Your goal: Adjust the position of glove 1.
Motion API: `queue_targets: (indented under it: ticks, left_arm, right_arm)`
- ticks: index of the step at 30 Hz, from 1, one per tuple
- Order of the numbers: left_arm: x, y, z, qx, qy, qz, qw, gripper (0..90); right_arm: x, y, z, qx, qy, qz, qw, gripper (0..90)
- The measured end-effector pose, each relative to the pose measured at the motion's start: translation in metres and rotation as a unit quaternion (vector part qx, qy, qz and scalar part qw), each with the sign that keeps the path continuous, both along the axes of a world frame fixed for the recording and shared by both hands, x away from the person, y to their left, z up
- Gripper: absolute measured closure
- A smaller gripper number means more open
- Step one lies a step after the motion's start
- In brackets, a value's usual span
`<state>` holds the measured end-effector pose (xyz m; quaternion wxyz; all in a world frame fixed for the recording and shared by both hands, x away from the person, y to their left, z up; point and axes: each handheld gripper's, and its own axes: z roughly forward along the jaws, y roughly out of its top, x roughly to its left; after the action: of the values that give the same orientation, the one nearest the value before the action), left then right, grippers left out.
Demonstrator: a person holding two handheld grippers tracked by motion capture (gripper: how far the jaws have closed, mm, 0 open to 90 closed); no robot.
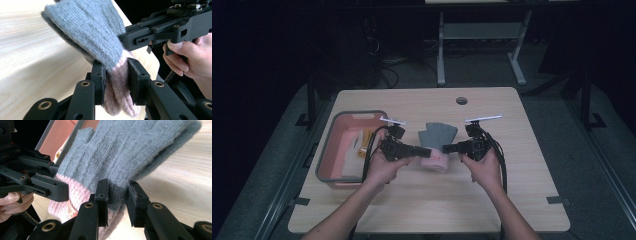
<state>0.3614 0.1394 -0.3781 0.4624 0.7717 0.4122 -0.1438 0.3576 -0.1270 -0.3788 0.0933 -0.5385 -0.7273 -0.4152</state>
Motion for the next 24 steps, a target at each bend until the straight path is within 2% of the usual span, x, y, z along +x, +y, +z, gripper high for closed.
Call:
queue_targets:
  ticks: [12, 23, 24]
  left_arm:
    - [0.002, 0.022, 0.009, -0.005, -0.005, 0.014, 0.9999, 69.1]
    - [0.002, 0.046, 0.016, -0.014, -0.011, 0.036, 0.9992, 69.1]
    - [0.002, 0.048, 0.017, -0.013, -0.012, 0.037, 0.9992, 69.1]
  right_arm:
    - [0.009, 0.021, 0.011, -0.004, -0.012, 0.016, 0.9998, 72.1]
    - [0.017, 0.042, 0.020, -0.007, -0.013, 0.026, 0.9996, 72.0]
    - [0.020, 0.048, 0.022, -0.009, -0.017, 0.032, 0.9993, 72.0]
